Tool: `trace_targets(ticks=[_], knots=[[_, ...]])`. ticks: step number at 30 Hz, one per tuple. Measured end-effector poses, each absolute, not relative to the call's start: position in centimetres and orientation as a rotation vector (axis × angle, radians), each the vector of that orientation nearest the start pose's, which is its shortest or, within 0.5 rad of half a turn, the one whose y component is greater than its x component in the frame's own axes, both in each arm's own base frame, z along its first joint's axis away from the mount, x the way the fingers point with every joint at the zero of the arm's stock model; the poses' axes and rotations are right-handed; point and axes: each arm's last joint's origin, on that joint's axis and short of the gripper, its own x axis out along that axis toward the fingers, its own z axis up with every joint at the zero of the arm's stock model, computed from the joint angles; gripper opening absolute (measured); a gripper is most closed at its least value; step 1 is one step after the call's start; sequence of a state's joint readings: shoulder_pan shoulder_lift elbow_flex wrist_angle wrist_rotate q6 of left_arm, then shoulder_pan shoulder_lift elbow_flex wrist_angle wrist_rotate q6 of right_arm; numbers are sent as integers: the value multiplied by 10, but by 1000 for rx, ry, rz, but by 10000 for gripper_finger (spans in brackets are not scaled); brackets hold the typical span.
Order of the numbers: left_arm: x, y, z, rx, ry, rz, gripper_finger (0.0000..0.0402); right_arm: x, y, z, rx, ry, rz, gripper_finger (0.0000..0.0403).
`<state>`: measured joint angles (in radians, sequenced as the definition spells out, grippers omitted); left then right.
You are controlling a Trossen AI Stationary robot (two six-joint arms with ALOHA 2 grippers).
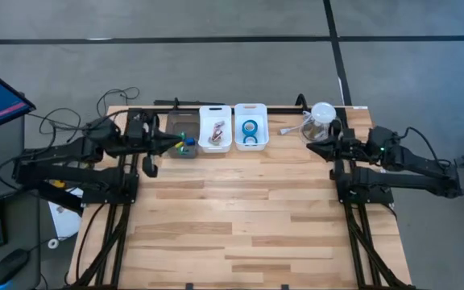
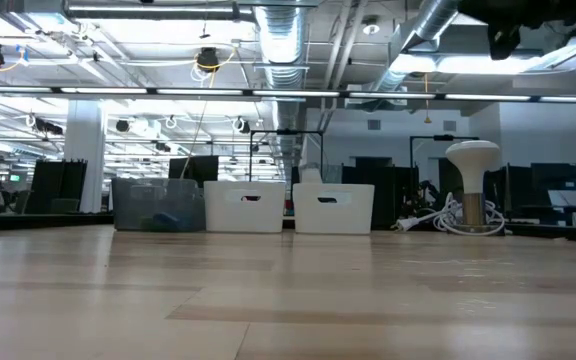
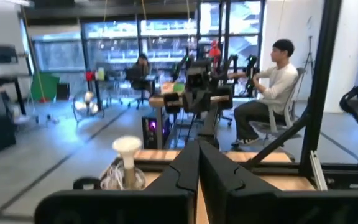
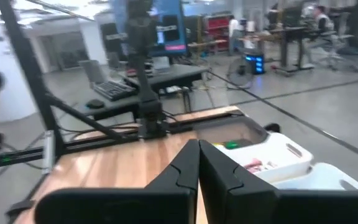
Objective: Pick and place Stapler, Stapler remover, tape
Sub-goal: Return to Home Position
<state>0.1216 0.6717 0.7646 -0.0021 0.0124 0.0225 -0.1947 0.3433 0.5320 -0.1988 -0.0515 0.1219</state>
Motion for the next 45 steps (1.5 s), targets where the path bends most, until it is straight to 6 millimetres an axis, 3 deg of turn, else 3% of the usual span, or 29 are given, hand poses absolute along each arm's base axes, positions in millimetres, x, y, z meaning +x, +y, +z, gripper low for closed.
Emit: trace_targets(ticks=[5, 11, 24, 36, 45], knots=[[132, 15, 351, 32, -119, 107, 3, 79, -14, 299, 109, -55, -128, 1], [120, 14, 322, -30, -125, 106, 3, 58, -11, 296, 98, -76, -164, 1], [83, 10, 291, -39, -355, 97, 3, 32, -7, 294, 108, -161, -212, 1], [63, 8, 272, -62, -461, 110, 3, 33, -10, 283, 181, -65, -294, 1], [65, 9, 266, -98, -443, 118, 3, 33, -10, 285, 186, -84, -294, 1]])
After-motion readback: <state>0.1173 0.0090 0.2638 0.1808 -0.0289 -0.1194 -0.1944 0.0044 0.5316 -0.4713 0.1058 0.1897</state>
